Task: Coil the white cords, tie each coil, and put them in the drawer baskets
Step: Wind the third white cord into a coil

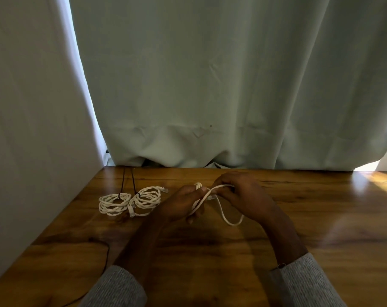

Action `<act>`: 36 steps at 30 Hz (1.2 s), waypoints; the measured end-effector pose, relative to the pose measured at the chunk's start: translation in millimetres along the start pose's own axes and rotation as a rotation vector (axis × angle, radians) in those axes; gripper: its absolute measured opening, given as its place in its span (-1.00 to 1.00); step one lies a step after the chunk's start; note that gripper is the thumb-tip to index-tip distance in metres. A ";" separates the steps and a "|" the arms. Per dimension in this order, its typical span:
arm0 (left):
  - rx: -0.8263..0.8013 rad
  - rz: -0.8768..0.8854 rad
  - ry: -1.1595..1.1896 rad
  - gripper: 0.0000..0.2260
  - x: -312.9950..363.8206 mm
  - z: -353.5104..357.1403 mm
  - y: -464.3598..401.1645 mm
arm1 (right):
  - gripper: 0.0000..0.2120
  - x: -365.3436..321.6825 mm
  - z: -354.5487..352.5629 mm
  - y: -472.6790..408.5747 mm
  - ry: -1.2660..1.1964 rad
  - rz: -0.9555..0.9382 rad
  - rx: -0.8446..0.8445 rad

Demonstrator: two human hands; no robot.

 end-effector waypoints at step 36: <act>-0.115 0.359 1.228 -0.35 15.9 -16.2 -0.4 | -0.75 -26.0 93.5 3.0 -0.863 0.283 -0.011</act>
Point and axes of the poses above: each hand's wrist, its own y-axis away from the middle knuckle, its own z-axis out of the palm, x = y × z, the point moved 1 cm from there along -y, towards the middle knuckle, and after that the axes turned 11 degrees about z, right-handed, at the moved point
